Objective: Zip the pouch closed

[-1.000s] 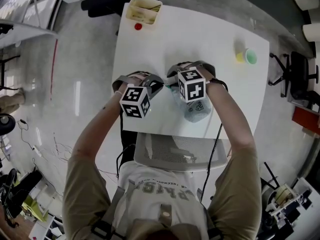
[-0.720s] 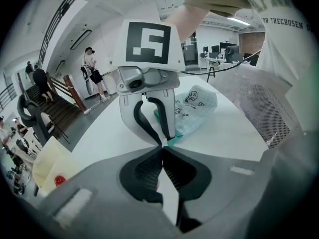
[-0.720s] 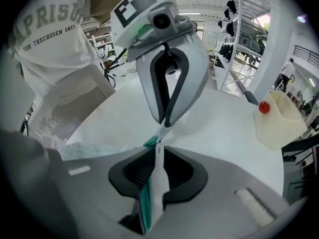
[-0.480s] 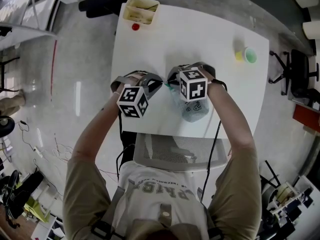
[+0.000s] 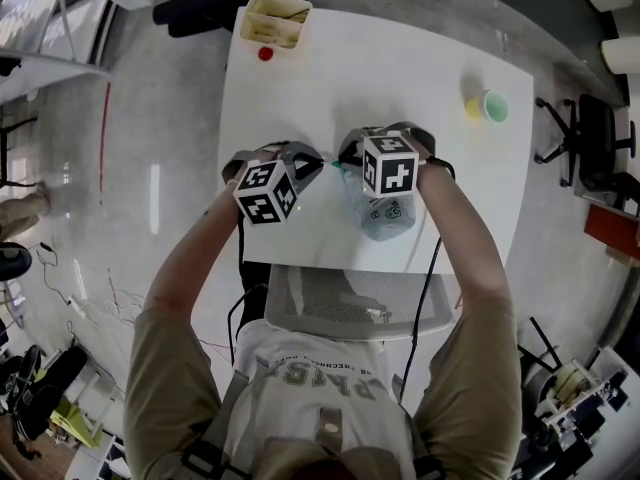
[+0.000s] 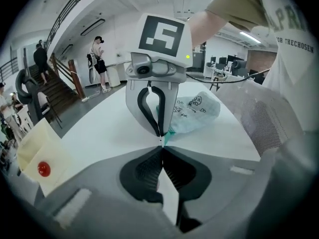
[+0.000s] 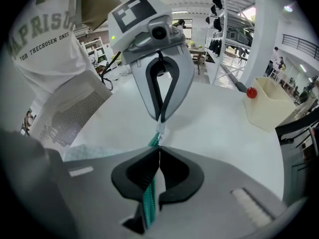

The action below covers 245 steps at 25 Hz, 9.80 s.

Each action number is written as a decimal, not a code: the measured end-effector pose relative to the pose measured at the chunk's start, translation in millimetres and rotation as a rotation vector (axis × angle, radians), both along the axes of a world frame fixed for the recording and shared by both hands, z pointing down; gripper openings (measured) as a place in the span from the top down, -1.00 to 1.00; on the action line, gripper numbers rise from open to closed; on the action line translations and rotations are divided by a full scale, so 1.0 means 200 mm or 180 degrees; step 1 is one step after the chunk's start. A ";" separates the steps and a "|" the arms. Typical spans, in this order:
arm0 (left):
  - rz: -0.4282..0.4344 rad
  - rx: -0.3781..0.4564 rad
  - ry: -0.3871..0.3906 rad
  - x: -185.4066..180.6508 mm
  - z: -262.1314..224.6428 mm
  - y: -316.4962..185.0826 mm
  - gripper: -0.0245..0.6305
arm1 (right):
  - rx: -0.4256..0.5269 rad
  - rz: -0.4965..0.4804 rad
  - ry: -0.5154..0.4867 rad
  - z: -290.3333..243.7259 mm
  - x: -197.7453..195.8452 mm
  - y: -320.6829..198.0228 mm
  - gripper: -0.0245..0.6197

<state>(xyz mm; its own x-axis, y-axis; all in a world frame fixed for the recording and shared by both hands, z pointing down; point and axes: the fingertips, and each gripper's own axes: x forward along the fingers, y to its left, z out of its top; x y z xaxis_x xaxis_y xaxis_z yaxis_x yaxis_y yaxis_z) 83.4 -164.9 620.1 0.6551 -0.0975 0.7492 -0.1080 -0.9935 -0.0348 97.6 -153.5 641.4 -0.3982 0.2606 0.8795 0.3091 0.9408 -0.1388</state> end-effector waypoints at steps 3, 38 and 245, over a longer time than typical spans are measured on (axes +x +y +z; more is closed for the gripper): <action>-0.0021 -0.0129 0.0019 0.01 0.00 0.00 0.89 | -0.0005 0.0027 0.0009 0.00 0.01 0.00 0.91; 0.0063 -0.0311 0.0007 0.05 0.01 0.05 0.89 | 0.0174 -0.0009 0.0304 0.03 0.17 0.00 0.91; -0.2227 0.1200 0.2459 -0.23 -1.41 0.13 0.88 | 0.3711 0.5413 -0.2684 -1.61 0.47 0.51 0.92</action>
<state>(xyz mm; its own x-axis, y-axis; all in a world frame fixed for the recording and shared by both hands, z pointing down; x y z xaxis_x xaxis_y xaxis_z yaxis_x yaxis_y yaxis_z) 36.7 -139.1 337.5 0.6446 -0.7644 0.0071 -0.7644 -0.6447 -0.0034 191.7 -50.9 318.4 0.1289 -0.9866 -0.1003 -0.9691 -0.1467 0.1982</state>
